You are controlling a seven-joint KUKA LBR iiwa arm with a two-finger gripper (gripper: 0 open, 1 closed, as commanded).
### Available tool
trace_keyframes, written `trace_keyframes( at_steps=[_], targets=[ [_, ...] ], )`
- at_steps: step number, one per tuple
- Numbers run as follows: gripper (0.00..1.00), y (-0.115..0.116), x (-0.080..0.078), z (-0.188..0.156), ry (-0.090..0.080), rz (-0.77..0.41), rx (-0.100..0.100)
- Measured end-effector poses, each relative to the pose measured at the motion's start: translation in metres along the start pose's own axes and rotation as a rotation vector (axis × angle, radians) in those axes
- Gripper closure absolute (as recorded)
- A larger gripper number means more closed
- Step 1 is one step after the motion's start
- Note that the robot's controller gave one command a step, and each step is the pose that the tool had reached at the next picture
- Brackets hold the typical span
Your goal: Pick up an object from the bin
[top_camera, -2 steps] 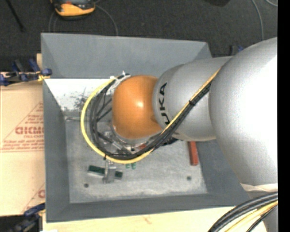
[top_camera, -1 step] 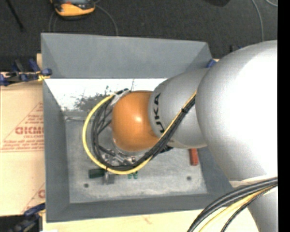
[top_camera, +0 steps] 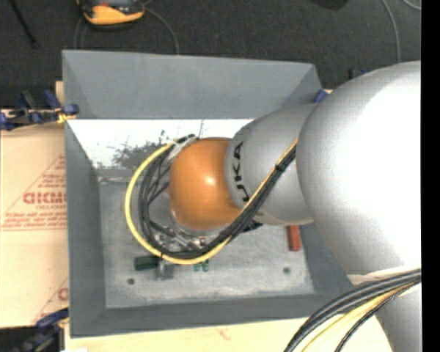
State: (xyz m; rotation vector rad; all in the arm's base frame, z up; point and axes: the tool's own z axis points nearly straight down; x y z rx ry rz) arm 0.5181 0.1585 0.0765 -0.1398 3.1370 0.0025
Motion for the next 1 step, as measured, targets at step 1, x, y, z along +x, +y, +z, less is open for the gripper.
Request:
trace_keyframes(
  at_steps=[1],
  targets=[
    [1.00,0.0144,0.0009,-0.1323,-0.002,0.030,0.000]
  ],
)
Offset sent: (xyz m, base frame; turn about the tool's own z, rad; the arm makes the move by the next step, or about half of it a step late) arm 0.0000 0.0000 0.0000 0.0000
